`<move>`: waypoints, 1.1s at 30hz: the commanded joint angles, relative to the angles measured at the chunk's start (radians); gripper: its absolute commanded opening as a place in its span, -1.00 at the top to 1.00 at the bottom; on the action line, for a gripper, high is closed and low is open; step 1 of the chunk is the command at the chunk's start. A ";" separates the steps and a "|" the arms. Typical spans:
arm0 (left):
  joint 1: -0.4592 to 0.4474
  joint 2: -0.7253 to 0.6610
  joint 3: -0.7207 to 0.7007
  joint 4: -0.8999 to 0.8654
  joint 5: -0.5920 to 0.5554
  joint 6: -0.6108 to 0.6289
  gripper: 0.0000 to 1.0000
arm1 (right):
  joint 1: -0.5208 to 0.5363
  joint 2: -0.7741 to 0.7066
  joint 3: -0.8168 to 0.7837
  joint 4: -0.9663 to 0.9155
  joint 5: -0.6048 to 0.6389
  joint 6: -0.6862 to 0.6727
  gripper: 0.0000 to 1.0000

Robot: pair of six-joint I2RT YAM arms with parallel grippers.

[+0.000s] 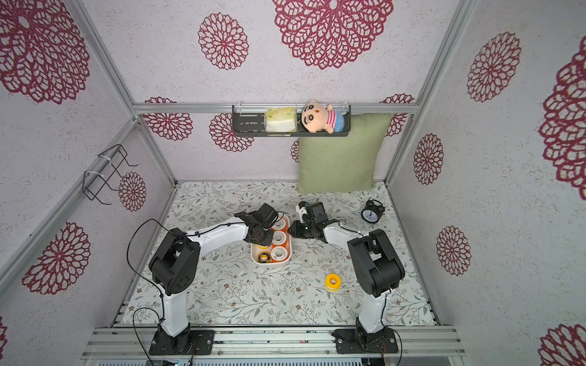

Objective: Put the sealing tape into the storage box
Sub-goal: Place the sealing tape in the storage box, then pick up the sealing tape at the center of the board.

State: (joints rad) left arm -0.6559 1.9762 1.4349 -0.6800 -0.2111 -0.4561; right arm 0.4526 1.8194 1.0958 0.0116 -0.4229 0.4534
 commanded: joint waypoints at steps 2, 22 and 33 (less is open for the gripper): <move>0.009 -0.105 -0.012 -0.010 0.000 0.007 0.51 | 0.005 -0.086 0.015 -0.060 0.064 -0.040 0.39; 0.199 -0.654 -0.336 0.138 0.001 0.053 0.20 | -0.002 -0.549 -0.274 -0.389 0.521 -0.001 -0.21; 0.317 -0.701 -0.385 0.156 0.017 0.046 0.17 | 0.011 -0.734 -0.436 -0.566 0.655 0.158 -0.46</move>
State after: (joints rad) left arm -0.3466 1.2671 1.0477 -0.5415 -0.1856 -0.4160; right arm 0.4549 1.1019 0.6731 -0.4862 0.1677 0.5434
